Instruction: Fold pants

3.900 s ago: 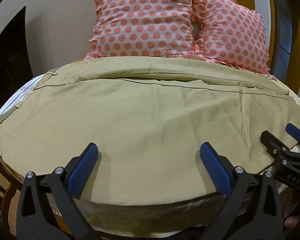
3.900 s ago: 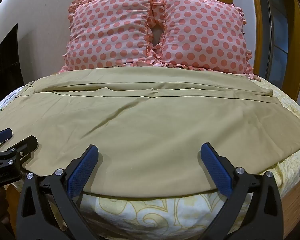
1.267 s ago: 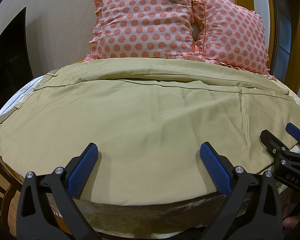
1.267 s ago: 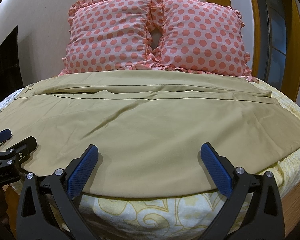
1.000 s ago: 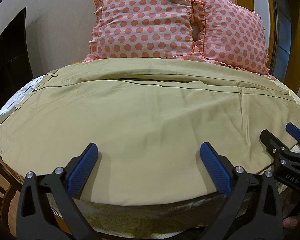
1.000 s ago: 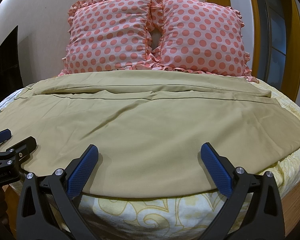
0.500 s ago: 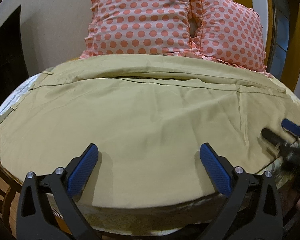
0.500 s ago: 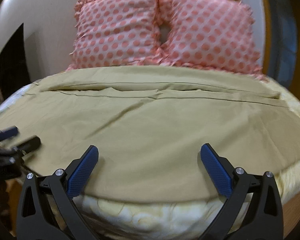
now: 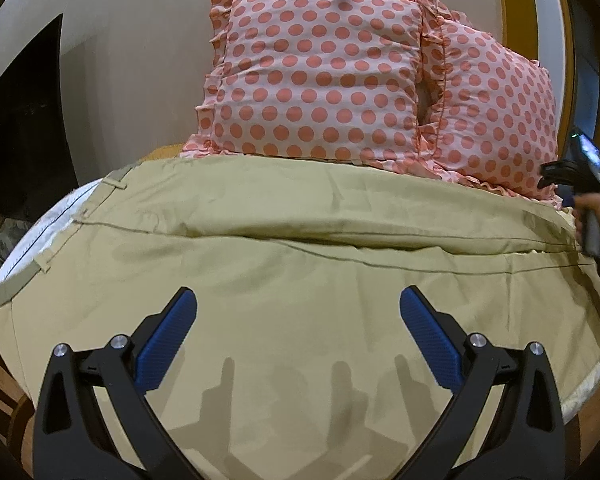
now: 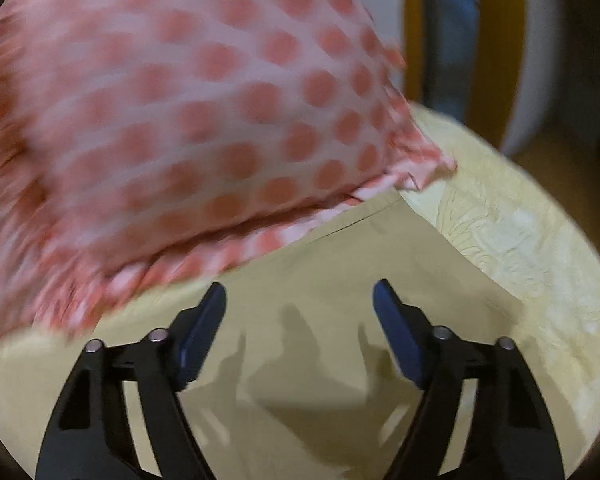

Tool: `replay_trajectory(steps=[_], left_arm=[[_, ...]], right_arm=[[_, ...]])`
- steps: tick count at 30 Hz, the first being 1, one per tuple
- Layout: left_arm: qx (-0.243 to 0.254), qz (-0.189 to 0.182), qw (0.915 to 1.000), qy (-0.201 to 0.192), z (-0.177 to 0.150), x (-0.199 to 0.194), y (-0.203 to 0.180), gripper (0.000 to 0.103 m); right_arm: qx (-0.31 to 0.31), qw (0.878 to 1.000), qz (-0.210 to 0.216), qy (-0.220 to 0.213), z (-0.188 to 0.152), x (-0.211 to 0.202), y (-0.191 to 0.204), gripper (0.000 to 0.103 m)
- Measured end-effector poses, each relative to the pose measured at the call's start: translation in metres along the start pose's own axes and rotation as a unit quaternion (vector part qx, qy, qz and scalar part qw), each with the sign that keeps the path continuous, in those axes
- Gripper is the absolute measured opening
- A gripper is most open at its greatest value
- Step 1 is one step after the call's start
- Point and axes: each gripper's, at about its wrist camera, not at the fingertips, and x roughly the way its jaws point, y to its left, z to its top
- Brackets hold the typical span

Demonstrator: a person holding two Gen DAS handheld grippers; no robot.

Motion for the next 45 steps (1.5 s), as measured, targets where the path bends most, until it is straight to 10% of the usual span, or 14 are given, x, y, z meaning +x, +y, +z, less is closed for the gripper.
replay_trajectory(steps=[8, 12, 15, 24, 32, 36, 39, 41, 43, 45], left_arm=[[0.014, -0.007, 0.9998, 0.01, 0.007, 0.019, -0.004, 0.101], [0.004, -0.01, 0.9997, 0.023, 0.007, 0.028, 0.001, 0.101], [-0.003, -0.015, 0.9995, 0.027, 0.006, 0.03, 0.004, 0.101], [-0.033, -0.014, 0.9992, 0.017, 0.001, 0.014, 0.022, 0.101], [-0.059, -0.024, 0.998, -0.005, 0.006, -0.003, 0.031, 0.101], [-0.059, -0.016, 0.9981, -0.006, 0.006, -0.008, 0.033, 0.101], [-0.064, -0.013, 0.9978, -0.015, 0.006, -0.012, 0.04, 0.101], [-0.072, -0.025, 0.9968, -0.022, 0.01, -0.013, 0.046, 0.101], [-0.079, -0.051, 0.9952, -0.026, 0.014, -0.012, 0.052, 0.101], [-0.09, -0.068, 0.9933, -0.024, 0.025, -0.009, 0.059, 0.101]], right_arm=[[0.031, 0.992, -0.121, 0.012, 0.03, 0.084, -0.001, 0.055], [0.035, 0.995, -0.096, -0.012, 0.024, 0.084, -0.011, 0.017], [0.067, 0.997, -0.035, -0.014, 0.026, 0.085, -0.038, 0.007], [0.164, 0.953, 0.225, -0.118, -0.053, -0.051, -0.136, 0.005], [0.244, 0.941, 0.234, -0.034, -0.167, -0.087, -0.186, 0.006], [0.261, 0.935, 0.241, -0.013, -0.175, -0.085, -0.189, 0.041], [0.262, 0.934, 0.242, -0.018, -0.175, -0.087, -0.185, 0.047], [0.256, 0.937, 0.234, -0.028, -0.171, -0.084, -0.18, 0.043], [0.237, 0.942, 0.237, -0.027, -0.163, -0.07, -0.177, 0.004], [0.24, 0.936, 0.255, -0.036, -0.16, -0.07, -0.182, 0.002]])
